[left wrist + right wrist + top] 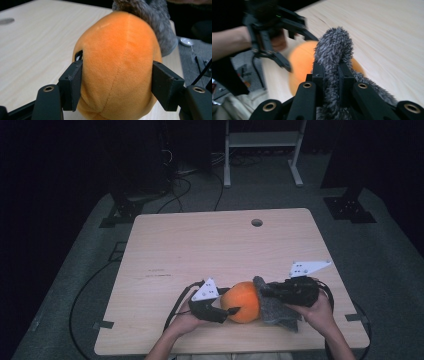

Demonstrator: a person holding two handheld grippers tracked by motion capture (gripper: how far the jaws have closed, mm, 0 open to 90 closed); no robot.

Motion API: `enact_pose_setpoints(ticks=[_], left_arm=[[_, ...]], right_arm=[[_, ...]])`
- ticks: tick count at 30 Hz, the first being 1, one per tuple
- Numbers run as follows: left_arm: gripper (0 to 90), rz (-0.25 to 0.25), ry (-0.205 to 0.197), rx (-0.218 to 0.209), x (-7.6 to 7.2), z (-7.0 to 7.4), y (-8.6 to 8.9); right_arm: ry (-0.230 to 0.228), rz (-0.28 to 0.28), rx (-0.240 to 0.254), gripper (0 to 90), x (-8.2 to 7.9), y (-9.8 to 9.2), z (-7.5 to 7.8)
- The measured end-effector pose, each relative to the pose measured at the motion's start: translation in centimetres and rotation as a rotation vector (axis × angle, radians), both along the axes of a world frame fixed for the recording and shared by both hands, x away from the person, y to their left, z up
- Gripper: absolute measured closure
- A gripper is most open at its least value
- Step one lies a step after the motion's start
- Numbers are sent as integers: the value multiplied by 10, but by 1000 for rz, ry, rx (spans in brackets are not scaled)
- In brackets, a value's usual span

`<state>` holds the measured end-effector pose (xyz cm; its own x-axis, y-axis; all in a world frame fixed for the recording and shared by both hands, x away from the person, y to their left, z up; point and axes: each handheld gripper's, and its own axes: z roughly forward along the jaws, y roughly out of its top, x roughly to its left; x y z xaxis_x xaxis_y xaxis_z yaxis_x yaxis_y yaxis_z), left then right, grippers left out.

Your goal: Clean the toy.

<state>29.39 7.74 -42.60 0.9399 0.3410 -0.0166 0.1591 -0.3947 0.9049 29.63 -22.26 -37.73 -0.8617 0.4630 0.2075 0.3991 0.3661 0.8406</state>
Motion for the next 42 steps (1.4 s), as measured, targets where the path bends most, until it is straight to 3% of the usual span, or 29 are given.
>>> enact_pose_setpoints(ticks=[3,5,8,10,12,15,18,20,22,27,29,31,34,36,39,42], left_arm=[[331,0,-6,-40,-2,11,7],[338,11,-6,-34,-2,12,10],[343,12,13,-19,-1,8,12],[343,16,15,-14,-1,8,10],[343,19,17,-19,0,9,10],[342,23,21,-25,0,8,8],[286,18,9,-16,-1,9,6],[211,7,32,-37,1,8,7],[170,0,45,-45,4,6,10],[94,-30,119,-31,13,-9,12],[141,-29,106,-33,13,-12,12],[160,-26,127,-50,15,-11,13],[169,-28,136,-57,15,-12,15],[221,-26,121,-55,13,-10,15],[284,-8,118,-73,11,-3,15],[294,2,128,-78,9,8,15]], right_arm=[[-32,39,21,788,-7,13,8],[-29,37,23,788,-6,15,5],[44,4,-23,789,6,12,-19],[96,6,-5,789,10,10,-29],[55,-2,-16,789,6,11,-19],[11,54,35,789,-3,20,-3],[-7,67,-19,788,-6,30,-6],[20,56,-31,787,0,27,-14],[49,47,-2,787,3,20,-18],[47,42,-4,786,4,17,-19],[55,40,-3,786,6,15,-21],[73,35,15,786,9,10,-26],[83,-26,-41,786,13,-2,-32],[108,-39,-29,787,14,-8,-34],[59,-4,7,787,6,-1,-19],[16,55,74,787,-3,11,-1]])
